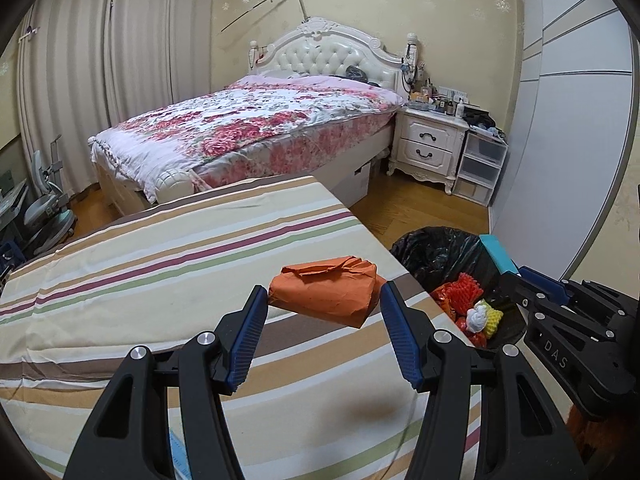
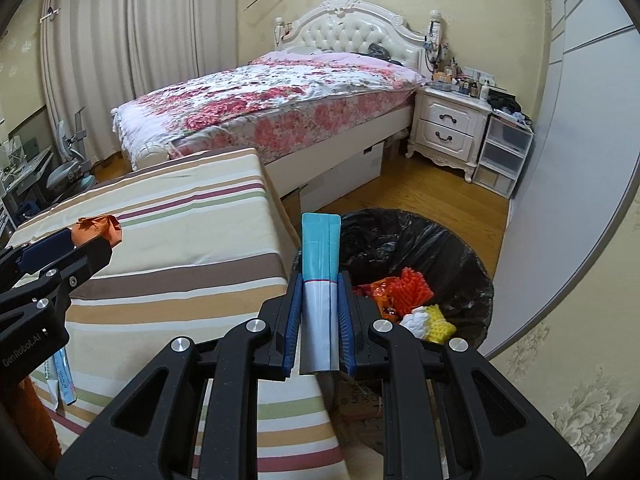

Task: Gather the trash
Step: 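Carry both to the bin and open the right gripper while the left drops the orange cloth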

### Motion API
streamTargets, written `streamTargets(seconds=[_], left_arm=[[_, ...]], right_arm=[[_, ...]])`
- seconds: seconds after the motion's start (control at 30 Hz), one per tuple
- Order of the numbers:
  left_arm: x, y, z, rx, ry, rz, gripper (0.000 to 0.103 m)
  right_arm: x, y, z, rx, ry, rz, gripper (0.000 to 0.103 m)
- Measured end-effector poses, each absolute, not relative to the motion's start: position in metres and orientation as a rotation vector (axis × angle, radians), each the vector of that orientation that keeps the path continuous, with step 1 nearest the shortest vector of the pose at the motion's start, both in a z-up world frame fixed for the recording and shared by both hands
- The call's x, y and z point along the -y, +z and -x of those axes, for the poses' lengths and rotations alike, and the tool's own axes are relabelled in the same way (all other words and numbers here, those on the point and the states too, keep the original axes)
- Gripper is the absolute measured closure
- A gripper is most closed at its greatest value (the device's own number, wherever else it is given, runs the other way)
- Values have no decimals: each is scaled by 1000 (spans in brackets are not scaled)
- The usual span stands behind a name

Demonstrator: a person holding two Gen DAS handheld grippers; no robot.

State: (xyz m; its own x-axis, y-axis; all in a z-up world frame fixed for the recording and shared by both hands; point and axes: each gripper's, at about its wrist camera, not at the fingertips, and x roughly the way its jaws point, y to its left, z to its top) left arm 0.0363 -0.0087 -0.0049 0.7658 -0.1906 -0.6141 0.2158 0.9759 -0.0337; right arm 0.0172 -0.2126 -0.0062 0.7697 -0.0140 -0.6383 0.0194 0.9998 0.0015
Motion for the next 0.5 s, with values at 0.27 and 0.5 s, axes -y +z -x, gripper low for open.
streamTargets(seconds=[0.27, 0.5], left_arm=[[55, -5, -55, -652, -282, -77, 46], [89, -13, -77, -671, -309, -99, 46]], right_arm=[[249, -7, -27, -682, -110, -19, 85], [275, -14, -44, -684, -164, -30, 85]])
